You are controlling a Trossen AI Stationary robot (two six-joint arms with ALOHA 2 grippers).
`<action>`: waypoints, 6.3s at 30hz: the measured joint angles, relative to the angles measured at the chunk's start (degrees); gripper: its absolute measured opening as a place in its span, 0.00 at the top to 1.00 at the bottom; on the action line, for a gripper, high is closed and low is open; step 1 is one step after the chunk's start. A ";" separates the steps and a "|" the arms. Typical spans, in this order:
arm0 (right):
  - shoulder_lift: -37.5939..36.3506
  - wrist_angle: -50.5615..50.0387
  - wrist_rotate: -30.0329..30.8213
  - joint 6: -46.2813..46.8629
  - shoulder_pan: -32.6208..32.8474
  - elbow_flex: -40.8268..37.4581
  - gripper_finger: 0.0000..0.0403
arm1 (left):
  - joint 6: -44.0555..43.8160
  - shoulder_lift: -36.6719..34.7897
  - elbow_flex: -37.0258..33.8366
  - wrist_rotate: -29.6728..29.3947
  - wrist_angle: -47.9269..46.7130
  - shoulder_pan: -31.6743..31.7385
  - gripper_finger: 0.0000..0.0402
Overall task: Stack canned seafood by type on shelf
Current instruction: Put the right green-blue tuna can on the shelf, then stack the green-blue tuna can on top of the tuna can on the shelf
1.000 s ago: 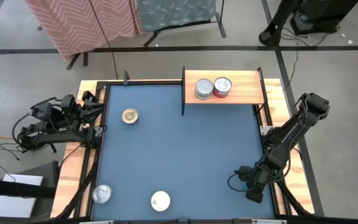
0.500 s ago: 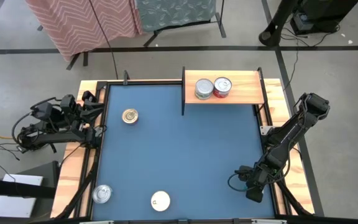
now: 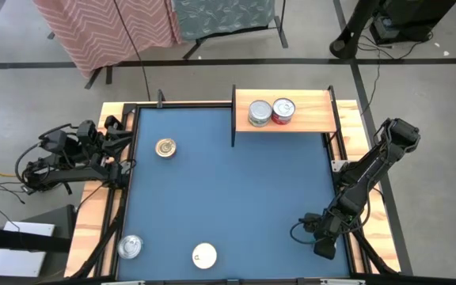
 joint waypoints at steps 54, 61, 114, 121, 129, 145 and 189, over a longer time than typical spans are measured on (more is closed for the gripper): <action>-6.73 -59.52 53.99 -61.38 -45.27 34.03 0.64 | 3.00 -0.02 0.02 2.07 8.89 -0.02 0.76; -10.32 -59.34 57.42 -65.27 -52.49 33.71 0.64 | 3.88 -0.02 0.04 2.05 8.68 -0.02 0.76; -11.47 -27.79 52.49 -89.72 -74.53 15.89 0.63 | 4.49 -0.02 0.07 1.26 8.71 -0.02 0.76; -11.39 -25.97 51.63 -89.70 -74.53 15.85 0.63 | 4.49 -0.02 0.07 0.98 8.72 0.00 0.76; -11.37 -26.02 51.27 -89.57 -74.53 15.80 0.62 | 4.49 -0.02 0.07 0.96 8.72 -0.01 0.76; -11.43 -25.04 44.77 -89.22 -74.85 15.87 0.48 | 4.49 -0.02 0.07 0.89 8.72 -0.01 0.76; -11.34 -32.05 43.02 -73.34 -68.02 32.56 0.38 | 4.22 0.00 0.09 0.77 8.23 -0.01 0.76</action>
